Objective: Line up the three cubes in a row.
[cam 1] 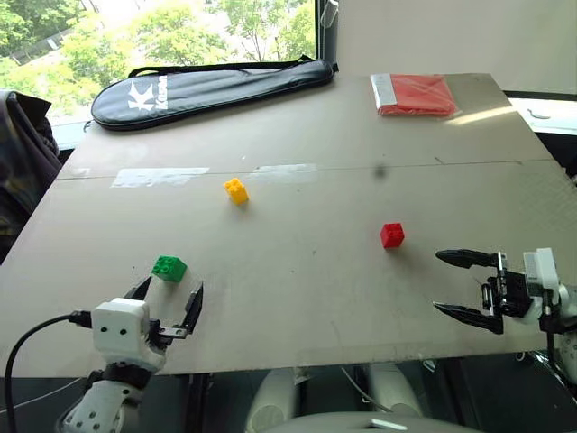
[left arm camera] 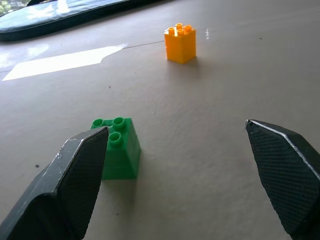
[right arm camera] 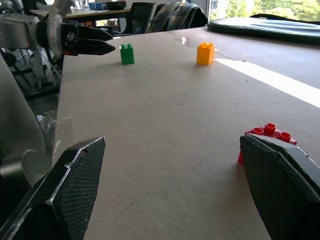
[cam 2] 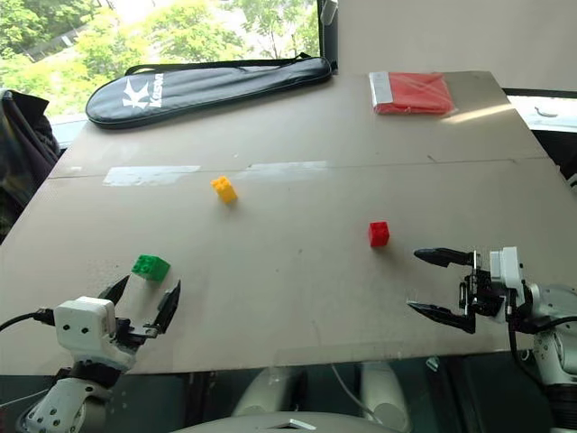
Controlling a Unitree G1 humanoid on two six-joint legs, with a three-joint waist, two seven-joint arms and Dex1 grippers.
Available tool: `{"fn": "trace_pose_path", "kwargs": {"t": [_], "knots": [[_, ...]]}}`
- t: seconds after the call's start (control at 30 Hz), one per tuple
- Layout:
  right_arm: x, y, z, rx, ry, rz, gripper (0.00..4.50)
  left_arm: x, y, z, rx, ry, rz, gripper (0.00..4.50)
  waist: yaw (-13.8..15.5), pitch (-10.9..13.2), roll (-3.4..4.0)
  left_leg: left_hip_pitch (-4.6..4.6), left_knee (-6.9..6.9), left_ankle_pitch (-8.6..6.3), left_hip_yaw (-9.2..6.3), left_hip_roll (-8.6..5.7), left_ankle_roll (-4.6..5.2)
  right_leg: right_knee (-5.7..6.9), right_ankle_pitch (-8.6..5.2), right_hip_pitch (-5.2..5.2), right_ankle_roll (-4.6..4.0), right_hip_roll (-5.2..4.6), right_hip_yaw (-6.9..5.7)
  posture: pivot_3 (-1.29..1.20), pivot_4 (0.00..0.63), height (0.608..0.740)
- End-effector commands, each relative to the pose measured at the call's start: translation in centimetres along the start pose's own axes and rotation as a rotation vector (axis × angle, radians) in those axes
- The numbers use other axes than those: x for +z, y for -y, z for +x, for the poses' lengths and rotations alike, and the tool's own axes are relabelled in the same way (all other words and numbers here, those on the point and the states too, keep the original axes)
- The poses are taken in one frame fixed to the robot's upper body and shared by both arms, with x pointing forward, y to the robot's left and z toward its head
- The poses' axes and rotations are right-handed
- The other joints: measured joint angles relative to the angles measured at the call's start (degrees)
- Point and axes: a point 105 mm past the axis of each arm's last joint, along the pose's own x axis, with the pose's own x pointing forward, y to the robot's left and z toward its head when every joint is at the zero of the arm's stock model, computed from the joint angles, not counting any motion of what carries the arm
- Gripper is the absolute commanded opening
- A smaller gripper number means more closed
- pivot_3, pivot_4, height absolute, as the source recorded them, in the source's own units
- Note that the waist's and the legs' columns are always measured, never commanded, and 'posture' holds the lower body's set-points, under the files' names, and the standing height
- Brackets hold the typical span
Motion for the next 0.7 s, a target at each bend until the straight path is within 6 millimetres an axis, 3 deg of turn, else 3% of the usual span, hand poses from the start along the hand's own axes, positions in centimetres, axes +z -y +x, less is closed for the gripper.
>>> {"fn": "trace_pose_path", "kwargs": {"t": [0.03,0.2,0.5,0.7], "knots": [[1.4,0.0,0.2,0.051,0.062,-0.039,4.42,1.1,-0.6,0.4,0.007,0.061,0.039,4.5,0.0,0.0,-0.03,0.0,0.0,0.0,-0.03,0.0,0.0,0.0,0.0,0.0,0.0,-0.02,0.01,0.0,0.15,0.722],[2.6,-0.3,1.3,0.052,0.182,-0.012,4.42,0.8,-1.5,0.8,0.064,0.067,0.046,4.5,0.0,0.0,-0.05,-0.01,-0.02,0.0,-0.16,0.0,0.0,-0.01,0.01,-0.01,-0.01,-0.24,0.0,0.0,0.15,0.722],[3.2,-1.1,2.6,0.025,0.255,0.019,4.42,-0.3,-2.4,1.5,0.143,0.069,-0.006,4.5,0.1,0.0,-0.05,-0.02,-0.02,-0.01,-0.19,-0.01,-0.01,-0.02,0.01,-0.01,0.0,-0.28,-0.03,0.0,0.15,0.722],[3.3,-1.4,3.4,0.008,0.262,0.024,4.42,-1.4,-1.8,3.2,0.064,0.041,0.001,4.5,0.2,-0.1,-0.02,-0.02,-0.02,0.0,-0.23,-0.01,-0.02,-0.01,0.01,-0.01,0.0,-0.25,-0.1,0.0,0.15,0.722]]}}
